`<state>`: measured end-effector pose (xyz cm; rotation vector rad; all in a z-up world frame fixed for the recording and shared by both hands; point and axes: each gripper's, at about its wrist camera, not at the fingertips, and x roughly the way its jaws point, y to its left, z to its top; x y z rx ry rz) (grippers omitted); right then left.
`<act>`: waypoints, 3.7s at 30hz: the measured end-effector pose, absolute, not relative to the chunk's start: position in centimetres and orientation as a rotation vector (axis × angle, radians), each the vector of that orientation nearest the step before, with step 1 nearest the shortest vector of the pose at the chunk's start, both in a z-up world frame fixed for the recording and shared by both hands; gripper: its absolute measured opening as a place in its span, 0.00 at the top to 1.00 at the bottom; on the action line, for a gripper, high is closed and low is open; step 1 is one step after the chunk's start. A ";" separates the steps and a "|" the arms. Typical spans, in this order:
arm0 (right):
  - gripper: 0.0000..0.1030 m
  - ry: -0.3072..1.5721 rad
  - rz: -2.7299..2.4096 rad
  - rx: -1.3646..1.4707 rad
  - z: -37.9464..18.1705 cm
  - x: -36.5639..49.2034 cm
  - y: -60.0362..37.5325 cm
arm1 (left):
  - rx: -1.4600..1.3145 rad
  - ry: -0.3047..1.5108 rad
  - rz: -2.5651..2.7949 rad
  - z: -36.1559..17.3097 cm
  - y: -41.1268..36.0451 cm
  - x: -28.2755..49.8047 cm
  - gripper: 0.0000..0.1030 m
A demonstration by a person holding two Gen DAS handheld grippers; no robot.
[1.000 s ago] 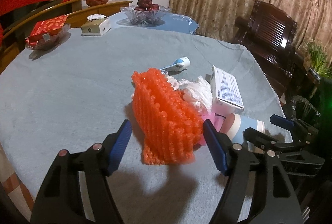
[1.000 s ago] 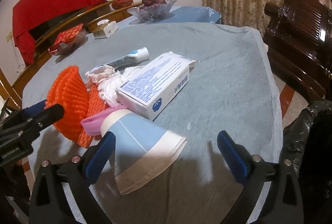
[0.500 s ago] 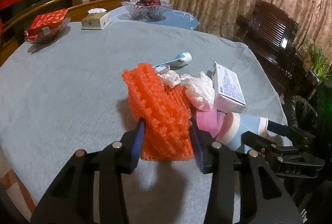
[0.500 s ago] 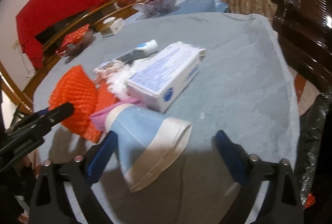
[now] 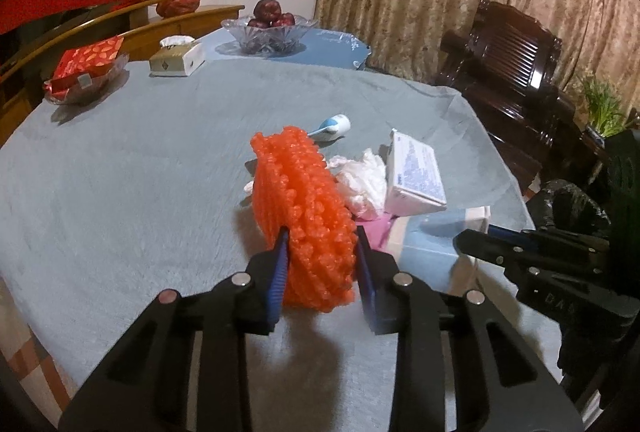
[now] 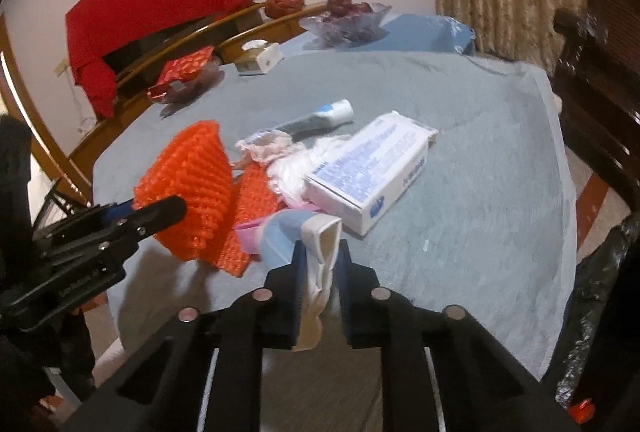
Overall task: Collect trash
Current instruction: 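Grasp the orange foam net with the left tool while the right tool grasps the paper cup, then carry the foam net and paper cup over the bin and open both tools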
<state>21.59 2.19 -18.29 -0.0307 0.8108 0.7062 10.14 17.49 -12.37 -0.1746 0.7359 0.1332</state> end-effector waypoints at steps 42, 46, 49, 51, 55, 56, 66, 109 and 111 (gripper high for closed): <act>0.86 0.555 0.499 0.030 -6.9 16.8 -9.1 | -0.113 0.607 -0.116 -4.9 6.3 8.6 0.73; 0.86 0.549 0.448 0.040 -6.7 16.5 -11.4 | -0.101 0.606 -0.167 -4.6 4.2 9.1 0.73; 0.86 0.545 0.407 0.048 -6.7 16.2 -13.3 | -0.093 0.608 -0.208 -4.5 2.7 9.5 0.73; 0.86 0.542 0.375 0.052 -6.7 16.0 -14.6 | -0.088 0.612 -0.236 -4.5 1.5 9.9 0.73; 0.86 0.543 0.313 0.058 -6.9 15.6 -16.9 | -0.069 0.617 -0.289 -4.8 -0.6 10.2 0.73; 0.86 0.543 0.296 0.063 -6.9 15.5 -17.6 | -0.062 0.618 -0.303 -4.8 -1.3 10.4 0.73; 0.86 0.554 0.163 0.080 -7.7 14.7 -22.7 | -0.016 0.641 -0.438 -6.1 -7.3 11.7 0.73; 0.06 0.635 -0.086 0.155 -11.6 13.5 -29.8 | -0.006 0.725 -0.445 -10.3 -8.9 14.6 0.14; 0.06 0.616 -0.070 0.157 -11.2 13.5 -29.3 | 0.001 0.707 -0.406 -9.7 -7.6 14.0 0.14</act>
